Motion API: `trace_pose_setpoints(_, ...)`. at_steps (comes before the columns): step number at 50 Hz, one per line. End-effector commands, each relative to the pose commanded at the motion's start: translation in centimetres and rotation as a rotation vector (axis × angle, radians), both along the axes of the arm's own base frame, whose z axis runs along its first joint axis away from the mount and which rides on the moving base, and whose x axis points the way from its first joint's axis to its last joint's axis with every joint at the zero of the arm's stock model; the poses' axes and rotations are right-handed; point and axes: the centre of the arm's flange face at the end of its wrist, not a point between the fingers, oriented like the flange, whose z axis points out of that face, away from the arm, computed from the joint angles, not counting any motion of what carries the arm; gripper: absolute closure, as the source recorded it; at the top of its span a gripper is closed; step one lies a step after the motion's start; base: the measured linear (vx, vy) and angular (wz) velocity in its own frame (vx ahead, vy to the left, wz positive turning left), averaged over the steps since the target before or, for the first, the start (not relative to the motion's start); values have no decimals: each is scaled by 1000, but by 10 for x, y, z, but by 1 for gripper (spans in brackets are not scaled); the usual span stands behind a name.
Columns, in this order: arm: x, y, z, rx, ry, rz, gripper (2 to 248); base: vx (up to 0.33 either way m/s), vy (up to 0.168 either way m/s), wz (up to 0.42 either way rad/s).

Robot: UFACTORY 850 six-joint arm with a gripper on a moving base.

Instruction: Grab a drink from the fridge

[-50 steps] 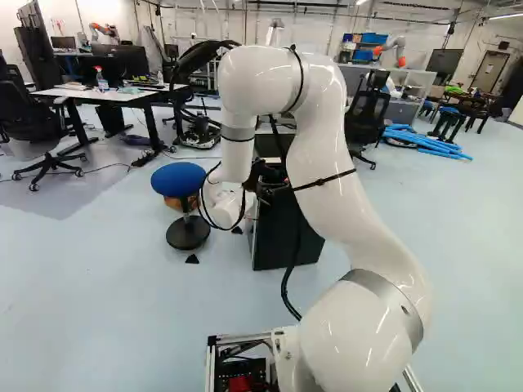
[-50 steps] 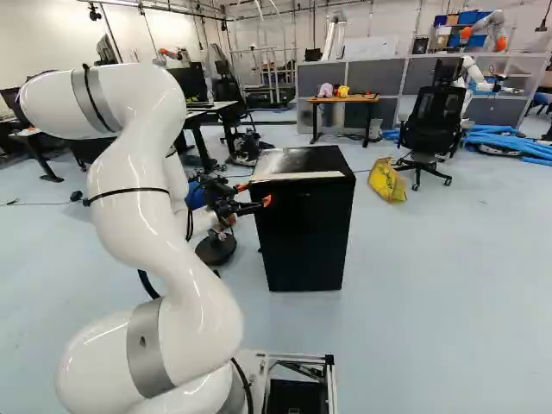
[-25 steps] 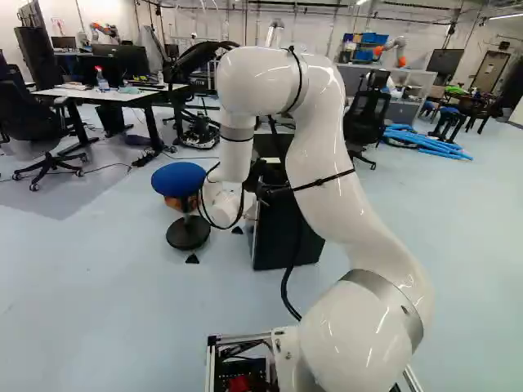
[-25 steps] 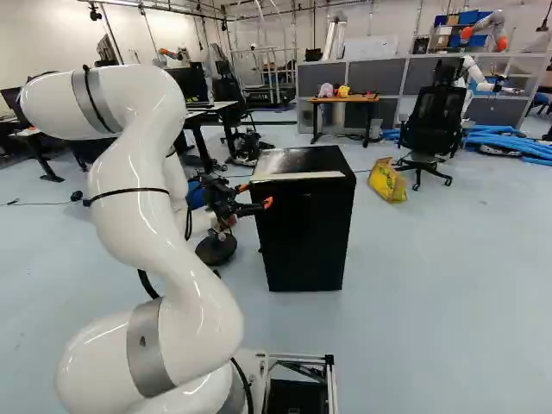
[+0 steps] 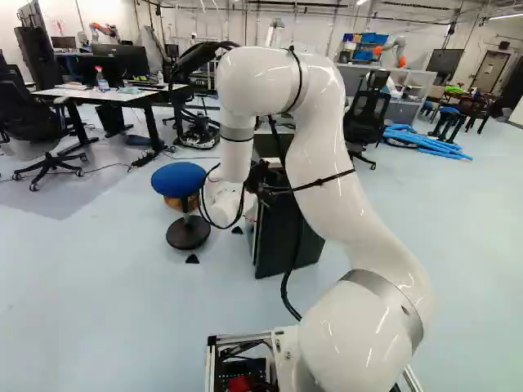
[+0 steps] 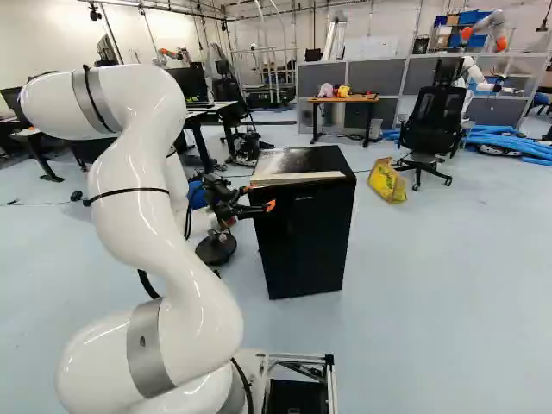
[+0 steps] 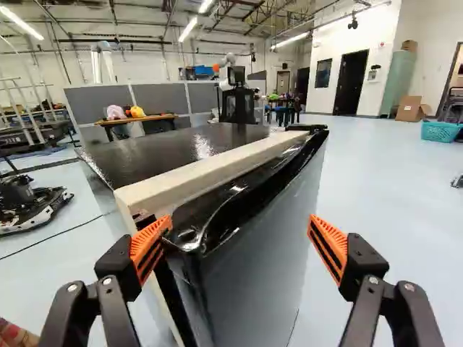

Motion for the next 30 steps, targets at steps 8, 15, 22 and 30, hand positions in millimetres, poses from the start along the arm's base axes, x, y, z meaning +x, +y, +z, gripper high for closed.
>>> trace_pose_setpoints(8,-2,-2,0,2,1,-26,3,0,0,0)
trace_pose_setpoints(15,-3,-3,0,3,1,-49,3,0,0,0)
trace_pose_setpoints(22,-5,-4,0,4,3,-71,3,0,0,0)
trace_pose_setpoints(30,-10,-6,0,3,8,-95,3,0,0,0)
